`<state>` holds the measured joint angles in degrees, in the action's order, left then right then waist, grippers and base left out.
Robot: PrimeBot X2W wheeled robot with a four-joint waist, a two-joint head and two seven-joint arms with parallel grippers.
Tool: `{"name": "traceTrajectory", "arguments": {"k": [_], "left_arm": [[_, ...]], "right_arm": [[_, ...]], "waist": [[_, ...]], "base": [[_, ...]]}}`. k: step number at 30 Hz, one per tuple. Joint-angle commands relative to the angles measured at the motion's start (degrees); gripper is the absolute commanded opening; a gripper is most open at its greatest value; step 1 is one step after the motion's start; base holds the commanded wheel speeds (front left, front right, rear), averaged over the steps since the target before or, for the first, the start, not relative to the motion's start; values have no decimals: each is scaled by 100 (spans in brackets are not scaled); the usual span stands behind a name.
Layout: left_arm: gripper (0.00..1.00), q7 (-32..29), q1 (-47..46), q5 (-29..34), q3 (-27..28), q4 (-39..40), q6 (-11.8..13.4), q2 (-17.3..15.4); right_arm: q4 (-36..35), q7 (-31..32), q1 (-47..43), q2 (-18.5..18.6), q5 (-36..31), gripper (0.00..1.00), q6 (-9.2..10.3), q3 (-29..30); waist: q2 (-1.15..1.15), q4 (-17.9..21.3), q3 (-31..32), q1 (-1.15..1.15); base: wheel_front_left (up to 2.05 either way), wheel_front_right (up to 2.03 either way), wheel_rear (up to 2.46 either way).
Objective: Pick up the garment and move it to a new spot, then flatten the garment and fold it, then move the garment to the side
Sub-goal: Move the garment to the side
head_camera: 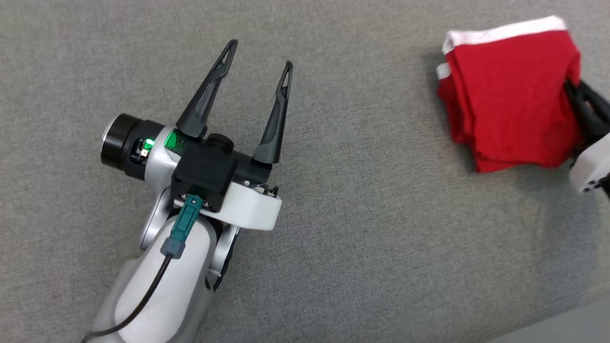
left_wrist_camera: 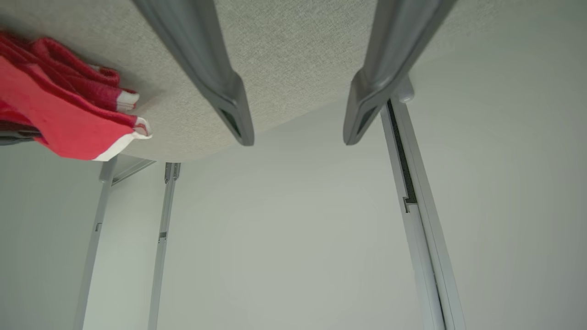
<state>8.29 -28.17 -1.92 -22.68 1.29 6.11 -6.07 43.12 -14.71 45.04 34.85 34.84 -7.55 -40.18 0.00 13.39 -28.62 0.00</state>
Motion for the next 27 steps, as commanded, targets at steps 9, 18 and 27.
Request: {"name": "traceTrajectory", "arguments": {"k": [9,18,27], "left_arm": [[100,-177,-834,331,-367,434,-114,58],[100,-164,-1092,418,-494,499,-93,77],[100,165,-642,72,-385,35,-9,14]], "right_arm": [[907,-58,1110,1236,259,0,12,-254],[1365,-56,1760,1421,188,100,12,-38],[748,-43,764,999,294,100,12,1728]], "waist": [[0,-354,-1269,0],[0,-439,-1496,0],[0,-316,-712,0]], "base": [[0,0,0],[0,0,0],[0,0,0]]}}
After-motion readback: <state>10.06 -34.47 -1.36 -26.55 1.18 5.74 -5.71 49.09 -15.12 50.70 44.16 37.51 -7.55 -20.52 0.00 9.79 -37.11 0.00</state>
